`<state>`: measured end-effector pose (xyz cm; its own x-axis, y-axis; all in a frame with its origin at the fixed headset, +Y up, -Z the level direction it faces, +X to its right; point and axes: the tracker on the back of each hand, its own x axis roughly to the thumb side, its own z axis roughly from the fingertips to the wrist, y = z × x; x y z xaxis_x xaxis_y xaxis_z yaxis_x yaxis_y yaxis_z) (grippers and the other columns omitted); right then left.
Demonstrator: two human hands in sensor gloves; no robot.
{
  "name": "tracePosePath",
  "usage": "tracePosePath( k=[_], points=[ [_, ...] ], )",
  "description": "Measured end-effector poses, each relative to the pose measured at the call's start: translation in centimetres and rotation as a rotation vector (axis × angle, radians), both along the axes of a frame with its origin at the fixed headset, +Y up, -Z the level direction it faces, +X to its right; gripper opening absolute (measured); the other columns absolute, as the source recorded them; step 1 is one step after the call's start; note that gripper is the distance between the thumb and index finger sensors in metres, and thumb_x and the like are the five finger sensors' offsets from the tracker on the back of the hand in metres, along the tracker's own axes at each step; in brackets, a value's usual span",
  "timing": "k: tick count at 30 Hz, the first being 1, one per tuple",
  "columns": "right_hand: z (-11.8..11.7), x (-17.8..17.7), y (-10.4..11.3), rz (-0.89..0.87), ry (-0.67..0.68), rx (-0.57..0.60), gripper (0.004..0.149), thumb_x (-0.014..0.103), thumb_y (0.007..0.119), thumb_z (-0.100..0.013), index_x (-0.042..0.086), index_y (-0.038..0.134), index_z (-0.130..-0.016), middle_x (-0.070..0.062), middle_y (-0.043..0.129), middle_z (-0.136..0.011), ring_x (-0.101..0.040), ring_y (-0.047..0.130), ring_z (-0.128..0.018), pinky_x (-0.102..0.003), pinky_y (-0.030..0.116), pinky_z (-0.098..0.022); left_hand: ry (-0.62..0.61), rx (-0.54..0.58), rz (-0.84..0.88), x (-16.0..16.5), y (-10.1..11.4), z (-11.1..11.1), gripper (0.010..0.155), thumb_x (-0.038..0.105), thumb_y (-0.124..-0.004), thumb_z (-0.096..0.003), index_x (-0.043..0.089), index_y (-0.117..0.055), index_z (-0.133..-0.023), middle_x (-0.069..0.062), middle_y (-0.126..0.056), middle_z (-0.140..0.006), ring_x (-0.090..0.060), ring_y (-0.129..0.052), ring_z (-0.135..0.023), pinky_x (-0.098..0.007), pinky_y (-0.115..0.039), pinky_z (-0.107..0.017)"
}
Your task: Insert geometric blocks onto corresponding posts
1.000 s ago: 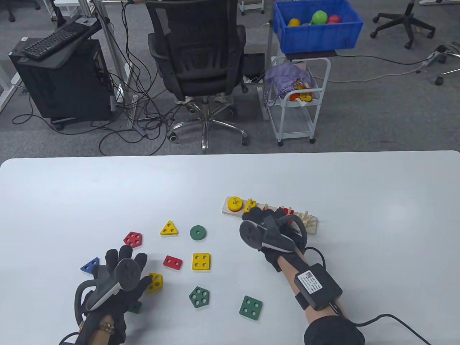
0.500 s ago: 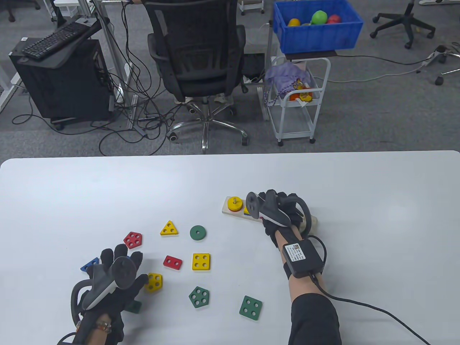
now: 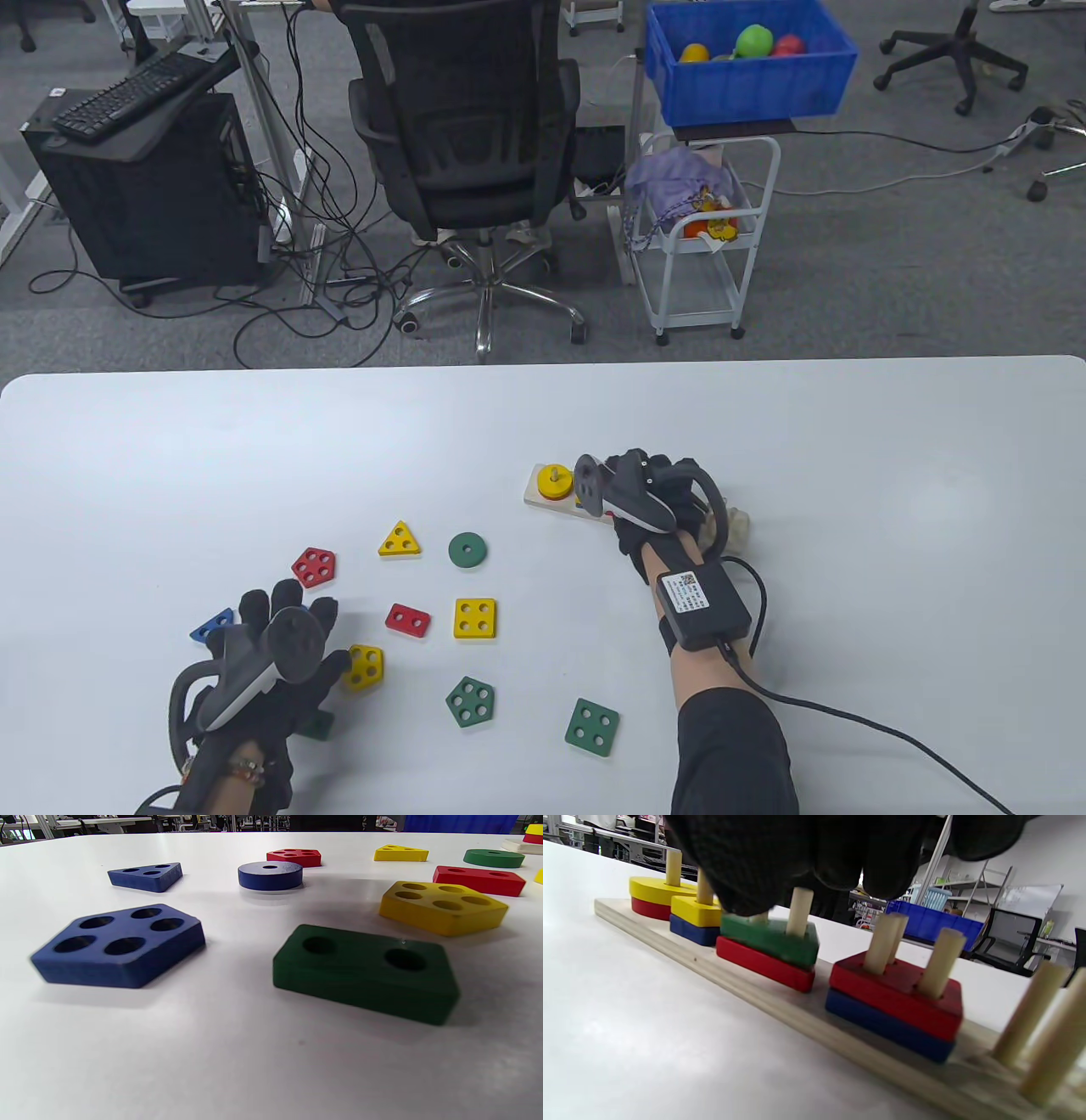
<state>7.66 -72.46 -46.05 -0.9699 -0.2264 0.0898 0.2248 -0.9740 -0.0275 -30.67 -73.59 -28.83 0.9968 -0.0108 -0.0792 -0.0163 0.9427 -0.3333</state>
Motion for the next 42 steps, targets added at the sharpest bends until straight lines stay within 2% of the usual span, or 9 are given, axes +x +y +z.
tracePosePath(
  k=[5,12,13,22,27,30,34,38,42],
  points=[
    [2.5,0.3,1.0,-0.036,0.085,0.008,0.06,0.035,0.084,-0.042,0.024,0.063,-0.097,-0.01,0.069,-0.104,-0.038,0.077,-0.091,-0.067,0.062,-0.064,0.005,-0.002,0.007,-0.1,0.0,-0.1,0.071,0.067,-0.053,-0.0484,0.047,-0.031,-0.113,0.007,-0.007,-0.123,-0.033,-0.01,-0.116,-0.067,-0.022,-0.08],
    [9.3,0.2,1.4,-0.067,0.262,-0.028,0.062,0.038,0.083,-0.042,0.022,0.062,-0.098,-0.01,0.073,-0.101,-0.037,0.082,-0.086,-0.067,0.065,-0.062,-0.002,-0.001,-0.007,0.1,-0.1,0.0,0.071,0.067,-0.053,-0.0485,0.047,-0.031,-0.113,0.007,-0.007,-0.124,-0.033,-0.01,-0.116,-0.067,-0.022,-0.08],
    [10.8,0.0,1.3,-0.066,0.296,-0.039,0.062,0.038,0.083,-0.042,0.022,0.063,-0.098,-0.01,0.074,-0.1,-0.037,0.083,-0.086,-0.066,0.065,-0.061,-0.007,-0.001,-0.007,0.2,-0.1,0.0,0.071,0.067,-0.053,-0.0485,0.047,-0.031,-0.113,0.007,-0.007,-0.124,-0.033,-0.01,-0.116,-0.067,-0.022,-0.08],
    [18.1,-2.2,-1.1,-0.07,0.445,-0.225,0.063,0.043,0.081,-0.042,0.021,0.063,-0.098,-0.011,0.076,-0.099,-0.038,0.085,-0.084,-0.066,0.067,-0.059,-0.039,0.009,-0.017,1.0,0.1,0.2,0.071,0.067,-0.053,-0.0486,0.047,-0.031,-0.113,0.006,-0.007,-0.124,-0.033,-0.011,-0.116,-0.067,-0.023,-0.08],
    [19.9,-2.7,-2.7,-0.126,0.46,-0.319,0.064,0.047,0.08,-0.042,0.02,0.064,-0.098,-0.012,0.077,-0.098,-0.039,0.085,-0.083,-0.066,0.068,-0.059,-0.04,0.005,-0.018,1.1,0.0,0.2,0.071,0.067,-0.052,-0.0486,0.047,-0.031,-0.113,0.006,-0.007,-0.124,-0.033,-0.011,-0.116,-0.067,-0.023,-0.08],
    [20.7,-3.0,-3.0,-0.072,0.479,-0.306,0.073,0.054,0.082,-0.038,0.018,0.063,-0.1,-0.015,0.074,-0.1,-0.042,0.082,-0.085,-0.067,0.066,-0.059,-0.039,0.0,-0.022,1.1,0.0,0.2,0.071,0.067,-0.053,-0.0485,0.046,-0.031,-0.113,0.006,-0.008,-0.124,-0.033,-0.011,-0.116,-0.067,-0.023,-0.08],
    [21.3,-3.5,-3.0,0.017,0.495,-0.259,0.074,0.051,0.085,-0.035,0.02,0.064,-0.098,-0.014,0.075,-0.099,-0.04,0.084,-0.085,-0.067,0.067,-0.06,-0.04,-0.002,-0.025,1.1,0.0,0.2,0.071,0.067,-0.052,-0.0486,0.047,-0.031,-0.113,0.006,-0.008,-0.124,-0.033,-0.011,-0.116,-0.067,-0.023,-0.08],
    [21.1,-3.4,-3.0,-0.005,0.507,-0.198,0.066,0.042,0.089,-0.035,0.021,0.068,-0.094,-0.01,0.082,-0.093,-0.035,0.09,-0.08,-0.064,0.069,-0.059,-0.039,-0.007,-0.031,1.2,0.0,0.3,0.071,0.067,-0.052,-0.0486,0.047,-0.031,-0.113,0.006,-0.008,-0.124,-0.033,-0.011,-0.116,-0.067,-0.023,-0.08],
    [21.1,-3.2,-3.1,-0.006,0.531,-0.177,0.066,0.041,0.089,-0.035,0.02,0.069,-0.094,-0.01,0.083,-0.092,-0.034,0.092,-0.078,-0.063,0.07,-0.059,-0.043,-0.011,-0.034,1.3,-0.1,0.3,0.071,0.067,-0.052,-0.0485,0.047,-0.031,-0.113,0.006,-0.008,-0.124,-0.033,-0.011,-0.116,-0.067,-0.023,-0.08]
  ],
)
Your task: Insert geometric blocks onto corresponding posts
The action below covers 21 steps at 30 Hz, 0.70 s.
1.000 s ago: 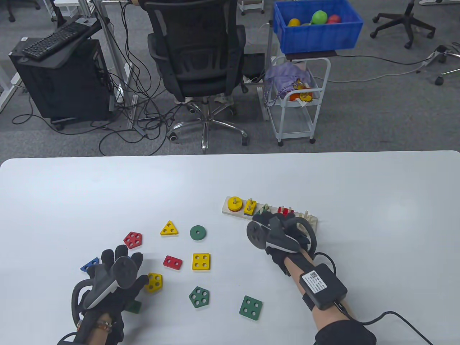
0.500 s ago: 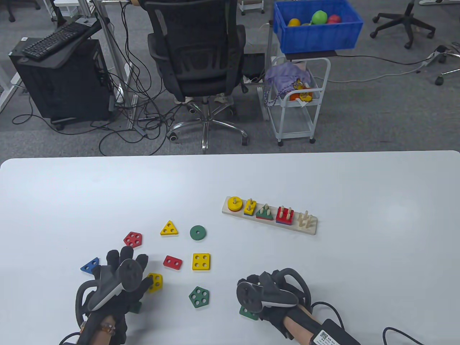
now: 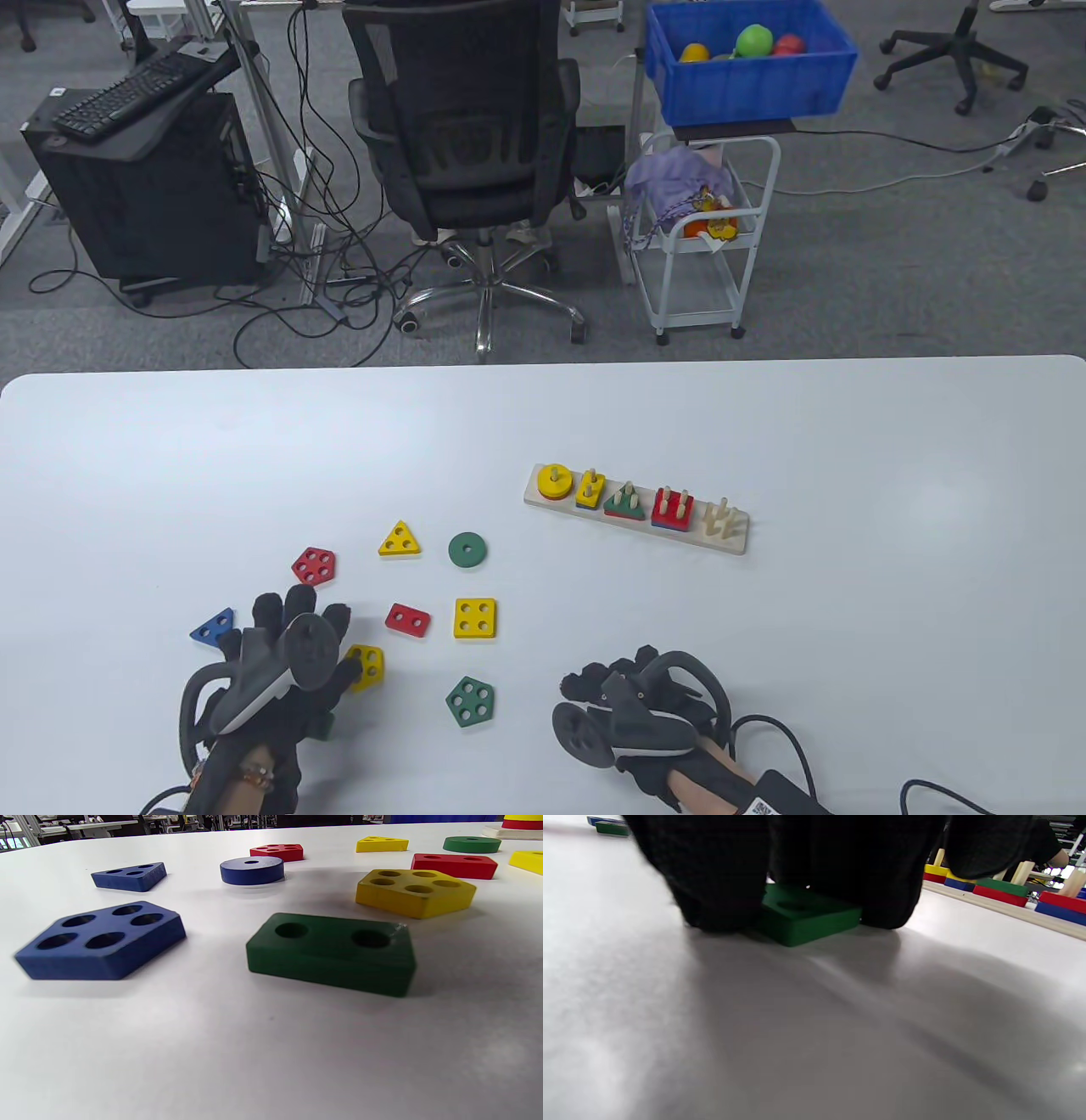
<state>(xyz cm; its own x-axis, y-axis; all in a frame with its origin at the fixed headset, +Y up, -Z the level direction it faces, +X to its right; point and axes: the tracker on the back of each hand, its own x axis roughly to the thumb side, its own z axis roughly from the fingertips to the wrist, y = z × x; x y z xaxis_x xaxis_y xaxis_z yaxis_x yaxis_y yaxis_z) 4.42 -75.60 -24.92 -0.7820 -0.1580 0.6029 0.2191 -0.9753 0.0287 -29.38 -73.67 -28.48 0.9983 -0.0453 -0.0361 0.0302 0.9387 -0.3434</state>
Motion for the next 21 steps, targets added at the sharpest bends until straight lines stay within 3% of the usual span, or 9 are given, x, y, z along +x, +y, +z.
tracePosePath(
  k=[7,13,21],
  points=[
    [0.1,0.1,0.0,-0.007,0.032,0.039,0.066,0.041,0.089,-0.036,0.019,0.069,-0.094,-0.011,0.084,-0.091,-0.035,0.093,-0.077,-0.064,0.07,-0.058,-0.004,0.008,0.007,0.0,0.0,0.0,0.071,0.067,-0.052,-0.0486,0.047,-0.031,-0.113,0.006,-0.007,-0.124,-0.033,-0.011,-0.116,-0.067,-0.023,-0.08],
    [-1.3,1.3,1.2,-0.1,-0.031,-0.007,0.065,0.04,0.087,-0.037,0.018,0.067,-0.095,-0.012,0.083,-0.092,-0.037,0.091,-0.077,-0.069,0.07,-0.057,-0.002,0.014,0.017,-0.1,0.0,0.0,0.071,0.067,-0.052,-0.0486,0.047,-0.031,-0.113,0.006,-0.007,-0.124,-0.033,-0.011,-0.116,-0.067,-0.023,-0.08],
    [-7.6,4.6,6.3,-0.168,-0.162,0.146,0.064,0.035,0.085,-0.039,0.018,0.063,-0.097,-0.013,0.077,-0.098,-0.039,0.087,-0.082,-0.07,0.065,-0.06,0.002,0.007,0.018,-0.2,-0.1,-0.1,0.071,0.067,-0.052,-0.0485,0.047,-0.031,-0.113,0.006,-0.008,-0.124,-0.033,-0.011,-0.116,-0.067,-0.023,-0.08]
  ],
)
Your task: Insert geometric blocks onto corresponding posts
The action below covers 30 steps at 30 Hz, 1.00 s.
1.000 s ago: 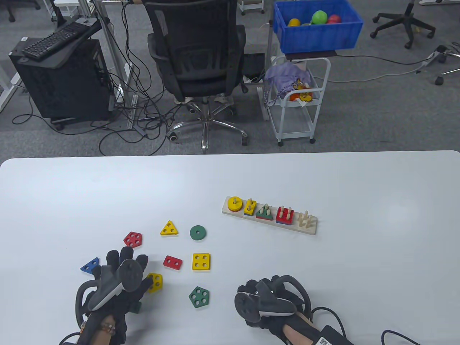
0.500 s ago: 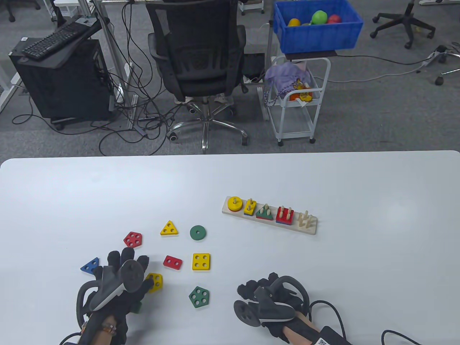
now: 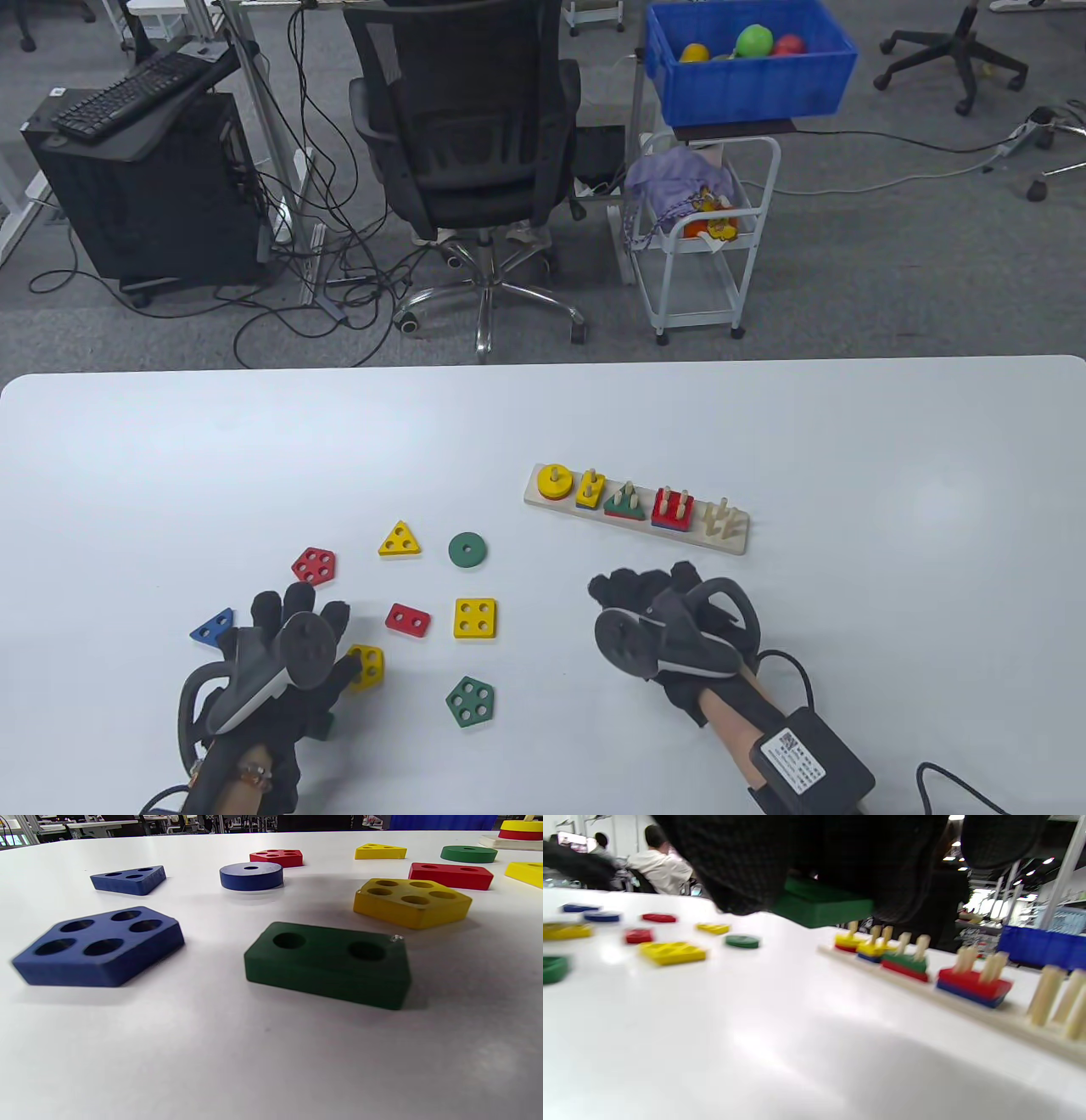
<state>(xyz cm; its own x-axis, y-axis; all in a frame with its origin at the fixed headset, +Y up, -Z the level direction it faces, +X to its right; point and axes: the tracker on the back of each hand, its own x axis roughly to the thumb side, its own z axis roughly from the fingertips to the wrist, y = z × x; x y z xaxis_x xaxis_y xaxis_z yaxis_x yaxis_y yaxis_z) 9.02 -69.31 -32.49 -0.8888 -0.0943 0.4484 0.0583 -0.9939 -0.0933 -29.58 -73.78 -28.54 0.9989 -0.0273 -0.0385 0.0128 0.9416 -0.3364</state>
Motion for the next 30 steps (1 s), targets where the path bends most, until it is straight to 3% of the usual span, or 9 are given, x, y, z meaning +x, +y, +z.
tracePosePath(
  k=[6,12,20,30],
  points=[
    [-5.7,1.7,1.2,0.075,-0.194,-0.02,0.064,0.031,0.084,-0.041,0.019,0.06,-0.099,-0.013,0.072,-0.102,-0.041,0.081,-0.088,-0.072,0.06,-0.063,0.007,-0.001,0.0,-0.2,0.0,0.0,0.071,0.067,-0.052,-0.0486,0.046,-0.031,-0.113,0.006,-0.007,-0.124,-0.033,-0.011,-0.116,-0.067,-0.023,-0.08],
    [-10.3,2.8,-0.8,0.13,-0.365,-0.085,0.063,0.028,0.083,-0.042,0.021,0.058,-0.1,-0.011,0.068,-0.105,-0.041,0.076,-0.092,-0.075,0.055,-0.065,0.016,-0.01,-0.005,-0.3,-0.1,-0.1,0.071,0.067,-0.052,-0.0485,0.047,-0.031,-0.113,0.006,-0.008,-0.124,-0.033,-0.011,-0.116,-0.067,-0.023,-0.08],
    [-12.3,3.6,-2.5,0.104,-0.437,-0.111,0.063,0.028,0.084,-0.042,0.023,0.058,-0.099,-0.009,0.068,-0.105,-0.039,0.075,-0.093,-0.073,0.054,-0.067,0.022,-0.022,-0.005,-0.5,-0.3,-0.3,0.071,0.067,-0.053,-0.0485,0.047,-0.031,-0.113,0.007,-0.007,-0.124,-0.033,-0.01,-0.116,-0.067,-0.022,-0.08],
    [-12.6,3.2,-2.7,0.145,-0.458,-0.1,0.063,0.028,0.085,-0.042,0.025,0.058,-0.099,-0.007,0.069,-0.104,-0.038,0.075,-0.093,-0.072,0.054,-0.067,0.022,-0.024,-0.005,-0.5,-0.3,-0.3,0.071,0.067,-0.053,-0.0484,0.047,-0.031,-0.113,0.007,-0.007,-0.123,-0.033,-0.01,-0.116,-0.067,-0.022,-0.08]
  ],
)
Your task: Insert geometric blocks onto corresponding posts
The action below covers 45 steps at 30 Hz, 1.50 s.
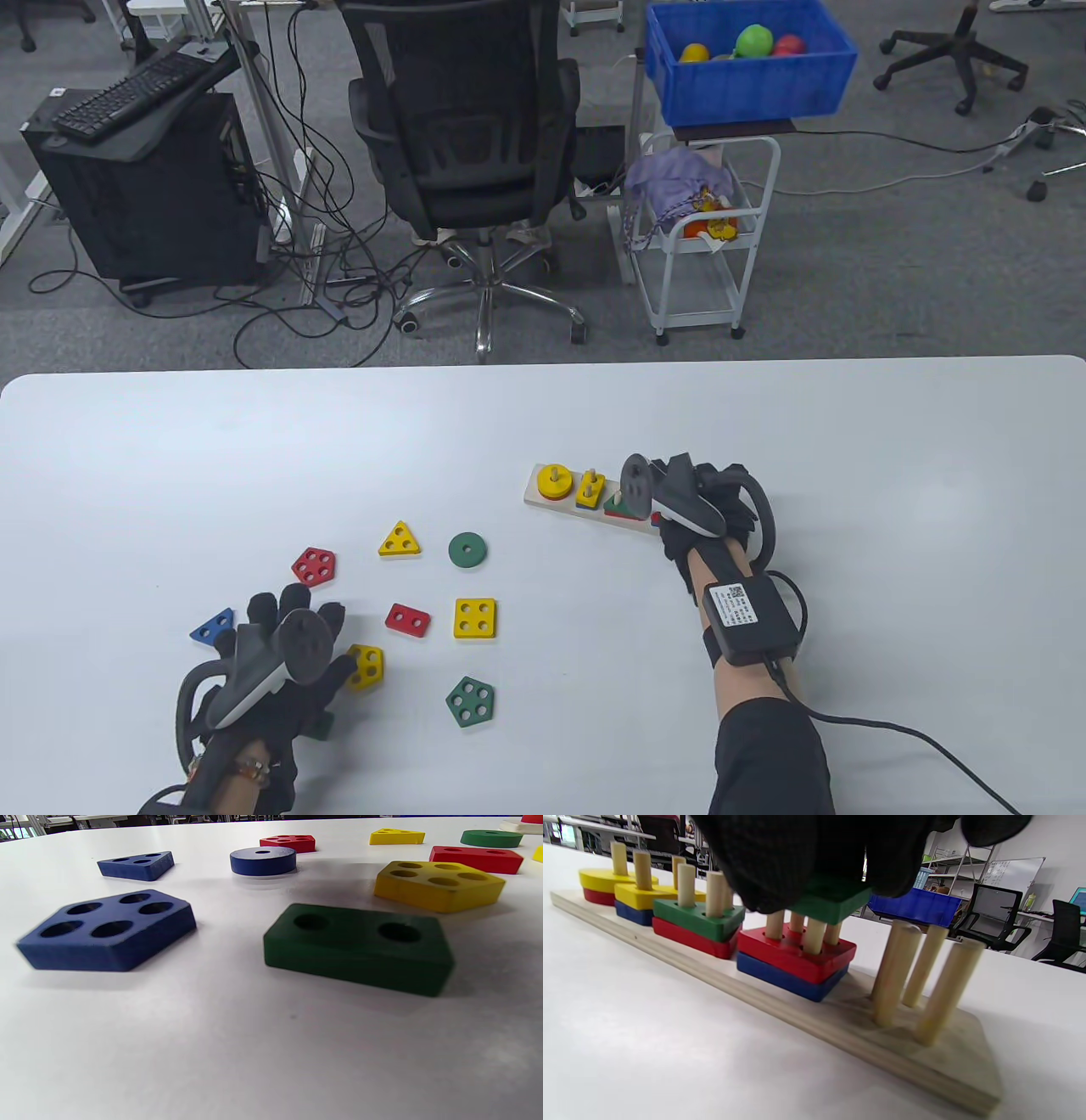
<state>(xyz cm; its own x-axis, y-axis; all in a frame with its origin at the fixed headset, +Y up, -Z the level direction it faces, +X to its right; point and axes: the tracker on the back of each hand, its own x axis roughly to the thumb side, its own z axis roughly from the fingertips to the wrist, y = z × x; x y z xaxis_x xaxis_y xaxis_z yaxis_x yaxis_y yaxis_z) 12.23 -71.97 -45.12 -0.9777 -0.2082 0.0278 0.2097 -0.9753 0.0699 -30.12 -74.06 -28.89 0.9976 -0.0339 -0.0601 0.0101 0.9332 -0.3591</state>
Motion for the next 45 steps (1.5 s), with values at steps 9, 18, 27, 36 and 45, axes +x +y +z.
tracePosePath(
  k=[9,18,27,36,45],
  points=[
    [1.9,0.1,0.7,-0.016,0.044,0.007,0.064,0.032,0.083,-0.043,0.024,0.057,-0.1,-0.01,0.061,-0.108,-0.04,0.069,-0.097,-0.072,0.055,-0.067,-0.005,0.013,0.011,0.1,0.2,-0.1,0.071,0.067,-0.053,-0.0485,0.047,-0.031,-0.113,0.007,-0.007,-0.123,-0.033,-0.01,-0.116,-0.067,-0.022,-0.08],
    [9.1,0.1,1.6,-0.008,0.134,-0.051,0.063,0.04,0.079,-0.044,0.022,0.059,-0.101,-0.013,0.067,-0.105,-0.041,0.078,-0.09,-0.069,0.061,-0.063,-0.056,0.042,0.006,1.5,0.6,0.3,0.071,0.067,-0.053,-0.0485,0.047,-0.029,-0.113,0.007,-0.005,-0.123,-0.033,-0.01,-0.116,-0.067,-0.022,-0.08],
    [15.2,-0.3,0.5,-0.168,0.154,-0.05,0.063,0.043,0.078,-0.045,0.021,0.061,-0.101,-0.014,0.071,-0.103,-0.042,0.081,-0.088,-0.069,0.063,-0.061,-0.201,0.099,0.055,4.9,1.1,1.6,0.074,0.067,-0.052,-0.0484,0.049,-0.017,-0.111,0.007,-0.014,-0.126,-0.032,-0.015,-0.117,-0.067,-0.025,-0.081],
    [15.3,1.3,-0.1,-0.159,0.127,-0.046,0.064,0.044,0.076,-0.045,0.02,0.059,-0.101,-0.014,0.07,-0.104,-0.042,0.08,-0.088,-0.07,0.062,-0.061,-0.342,0.134,0.04,10.5,1.0,2.7,0.082,0.064,-0.068,-0.047,0.047,-0.02,-0.111,0.006,-0.021,-0.127,-0.03,-0.033,-0.119,-0.062,-0.038,-0.084],
    [15.5,1.1,0.3,-0.208,0.164,-0.052,0.062,0.045,0.075,-0.046,0.02,0.06,-0.101,-0.014,0.071,-0.103,-0.042,0.08,-0.088,-0.07,0.063,-0.061,-0.412,-0.046,-0.143,16.7,-1.2,2.2,0.075,0.056,-0.08,-0.045,0.043,-0.045,-0.11,0.009,-0.049,-0.123,-0.02,-0.069,-0.107,-0.047,-0.063,-0.077]
  ],
)
